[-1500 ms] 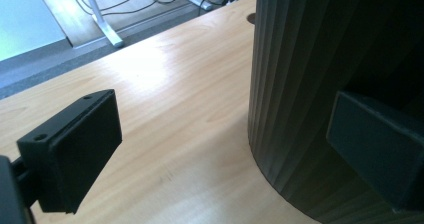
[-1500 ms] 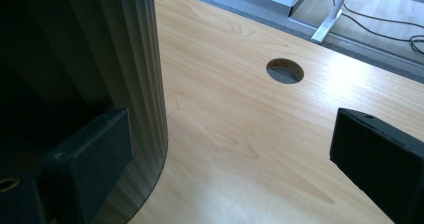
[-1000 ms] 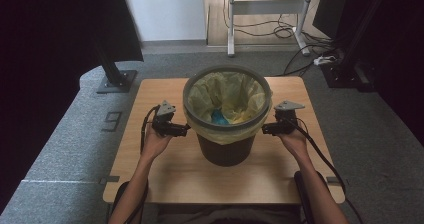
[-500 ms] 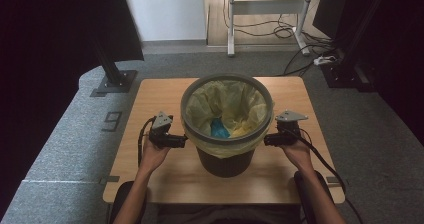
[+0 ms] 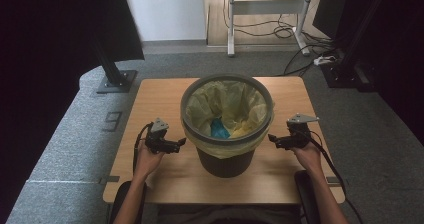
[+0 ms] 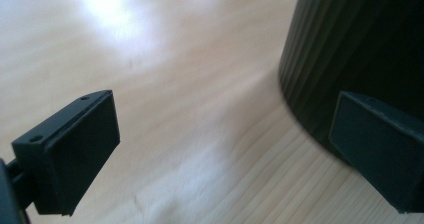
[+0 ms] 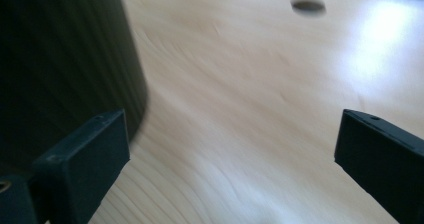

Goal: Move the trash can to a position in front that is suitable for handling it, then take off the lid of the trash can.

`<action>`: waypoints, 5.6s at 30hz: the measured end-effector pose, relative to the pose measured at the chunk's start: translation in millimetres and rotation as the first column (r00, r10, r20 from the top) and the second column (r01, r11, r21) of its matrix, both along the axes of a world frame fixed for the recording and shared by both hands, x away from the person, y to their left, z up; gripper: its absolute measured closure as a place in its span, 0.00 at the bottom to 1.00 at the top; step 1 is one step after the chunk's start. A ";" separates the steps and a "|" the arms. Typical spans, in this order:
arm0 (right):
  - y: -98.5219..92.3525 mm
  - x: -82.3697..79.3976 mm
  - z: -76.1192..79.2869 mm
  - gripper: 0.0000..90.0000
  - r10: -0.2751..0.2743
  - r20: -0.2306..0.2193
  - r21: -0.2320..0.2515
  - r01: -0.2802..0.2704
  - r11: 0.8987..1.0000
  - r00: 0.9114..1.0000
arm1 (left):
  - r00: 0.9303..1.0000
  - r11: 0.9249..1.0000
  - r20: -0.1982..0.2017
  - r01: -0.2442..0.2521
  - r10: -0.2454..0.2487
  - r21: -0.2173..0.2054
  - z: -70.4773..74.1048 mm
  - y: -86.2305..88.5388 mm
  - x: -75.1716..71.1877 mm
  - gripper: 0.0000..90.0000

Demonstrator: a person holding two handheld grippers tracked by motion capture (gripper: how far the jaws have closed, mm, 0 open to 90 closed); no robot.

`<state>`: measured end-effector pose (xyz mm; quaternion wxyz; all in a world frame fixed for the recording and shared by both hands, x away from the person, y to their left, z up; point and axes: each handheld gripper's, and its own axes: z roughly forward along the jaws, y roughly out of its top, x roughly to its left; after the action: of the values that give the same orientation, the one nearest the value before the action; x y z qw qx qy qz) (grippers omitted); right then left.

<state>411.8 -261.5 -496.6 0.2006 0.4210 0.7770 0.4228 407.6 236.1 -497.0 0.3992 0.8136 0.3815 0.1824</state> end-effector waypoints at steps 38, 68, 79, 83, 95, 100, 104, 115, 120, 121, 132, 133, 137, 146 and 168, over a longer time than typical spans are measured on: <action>-27.3 9.9 -60.6 0.00 -0.103 -0.123 -0.131 0.087 0.988 0.987 | 0.978 0.987 -0.186 -0.069 0.095 0.143 -47.7 11.2 16.0 0.00; -27.2 8.9 -60.7 0.00 -0.103 -0.120 -0.130 0.087 0.988 0.987 | 0.966 0.995 -0.256 -0.005 0.030 0.099 -0.7 2.0 20.7 0.01; -26.9 8.6 -60.7 0.00 -0.100 -0.120 -0.131 0.084 0.988 0.988 | 0.969 0.999 -0.246 0.029 -0.019 0.038 41.3 4.3 24.3 0.00; -26.8 8.5 -60.7 0.00 -0.098 -0.120 -0.131 0.083 0.988 0.988 | 0.971 0.999 -0.239 0.031 -0.023 0.032 55.5 4.0 25.4 0.01; -26.6 8.4 -60.7 0.00 -0.094 -0.120 -0.131 0.078 0.988 0.988 | 0.979 0.997 -0.196 0.065 -0.054 0.052 97.1 -1.5 28.2 0.03; -26.6 8.3 -60.6 0.00 -0.094 -0.120 -0.132 0.078 0.988 0.988 | 0.981 0.996 -0.182 0.077 -0.067 0.053 112.1 -5.8 29.7 0.04; -26.5 8.3 -60.6 0.00 -0.093 -0.121 -0.132 0.077 0.988 0.988 | 0.982 0.995 -0.173 0.084 -0.073 0.053 124.1 -8.3 31.4 0.05; -26.5 8.2 -60.6 0.00 -0.092 -0.120 -0.132 0.076 0.988 0.988 | 0.987 0.994 -0.143 0.086 -0.076 0.064 156.5 -9.7 35.9 0.08; -26.5 8.3 -60.6 0.00 -0.093 -0.121 -0.132 0.076 0.988 0.988 | 0.989 0.996 -0.129 0.080 -0.074 0.041 171.7 -8.1 38.8 0.09; -26.5 8.3 -60.6 0.00 -0.092 -0.120 -0.132 0.076 0.988 0.988 | 0.990 0.996 -0.125 0.078 -0.073 0.041 174.7 -8.1 39.2 0.10; -25.9 8.3 -60.6 0.00 -0.094 -0.122 -0.131 0.078 0.988 0.988 | 0.992 0.996 -0.100 0.081 -0.077 0.034 204.8 -12.0 42.2 0.15; -25.8 8.3 -60.6 0.00 -0.094 -0.123 -0.131 0.078 0.988 0.988 | 0.992 0.996 -0.097 0.080 -0.076 0.040 207.3 -12.7 42.3 0.15; -25.8 8.3 -60.6 0.00 -0.094 -0.123 -0.131 0.078 0.988 0.988 | 0.994 0.996 -0.087 0.075 -0.071 0.043 216.7 -14.3 43.0 0.16; -25.8 8.3 -60.6 0.00 -0.094 -0.123 -0.131 0.078 0.988 0.988 | 0.992 0.994 -0.077 0.102 -0.099 0.037 231.4 -31.0 43.9 0.18; -25.0 7.3 -60.5 0.00 -0.088 -0.124 -0.130 0.071 0.989 0.988 | 0.988 0.991 -0.132 0.095 -0.083 0.092 218.8 -77.9 58.2 0.51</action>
<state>419.1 -286.5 -557.2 0.1926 0.4648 0.7960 0.3366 465.8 158.3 -278.2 0.3413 0.8584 0.3601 0.1306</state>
